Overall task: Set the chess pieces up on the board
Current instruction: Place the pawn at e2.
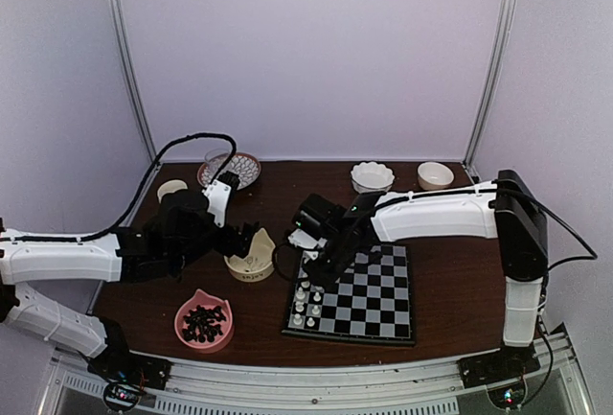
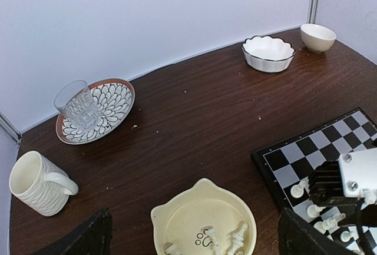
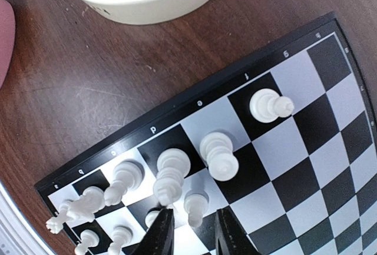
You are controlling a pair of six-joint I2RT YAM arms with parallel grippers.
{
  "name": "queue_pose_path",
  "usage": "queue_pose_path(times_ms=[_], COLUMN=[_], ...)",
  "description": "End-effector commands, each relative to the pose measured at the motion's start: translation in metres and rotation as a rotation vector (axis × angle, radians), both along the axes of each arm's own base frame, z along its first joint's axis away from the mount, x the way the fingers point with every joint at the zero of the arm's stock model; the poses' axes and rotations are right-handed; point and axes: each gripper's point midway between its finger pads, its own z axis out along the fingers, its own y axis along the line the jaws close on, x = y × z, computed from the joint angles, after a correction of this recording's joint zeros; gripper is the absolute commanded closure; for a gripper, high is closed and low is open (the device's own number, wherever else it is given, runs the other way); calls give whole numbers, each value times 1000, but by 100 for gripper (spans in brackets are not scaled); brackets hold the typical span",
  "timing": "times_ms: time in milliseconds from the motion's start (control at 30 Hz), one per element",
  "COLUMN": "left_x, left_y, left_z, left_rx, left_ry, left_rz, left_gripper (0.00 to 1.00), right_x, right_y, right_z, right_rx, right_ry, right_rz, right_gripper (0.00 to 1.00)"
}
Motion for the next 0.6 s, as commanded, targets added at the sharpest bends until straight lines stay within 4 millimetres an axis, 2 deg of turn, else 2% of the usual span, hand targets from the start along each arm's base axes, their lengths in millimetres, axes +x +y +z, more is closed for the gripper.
queue_pose_path(times_ms=[0, 133, 200, 367, 433, 567], left_x=[9, 16, 18, 23, 19, 11], left_y=[0, 12, 12, 23, 20, 19], left_z=[12, 4, -2, -21, -27, -49], left_rx=[-27, -37, -52, -120, -139, -141], left_ry=[-12, 24, 68, 221, 288, 434], left_rz=[41, 130, 122, 146, 127, 163], left_gripper=[3, 2, 4, 17, 20, 18], right_x=[8, 12, 18, 31, 35, 39], right_y=[4, 2, -3, -23, -31, -44], right_z=[45, 71, 82, 97, 102, 108], right_rx=[89, 146, 167, 196, 233, 339], right_ry=[-100, -169, -224, -357, -397, -450], right_rz=[-8, -15, -32, -71, -91, -151], right_gripper=[72, 71, 71, 70, 70, 69])
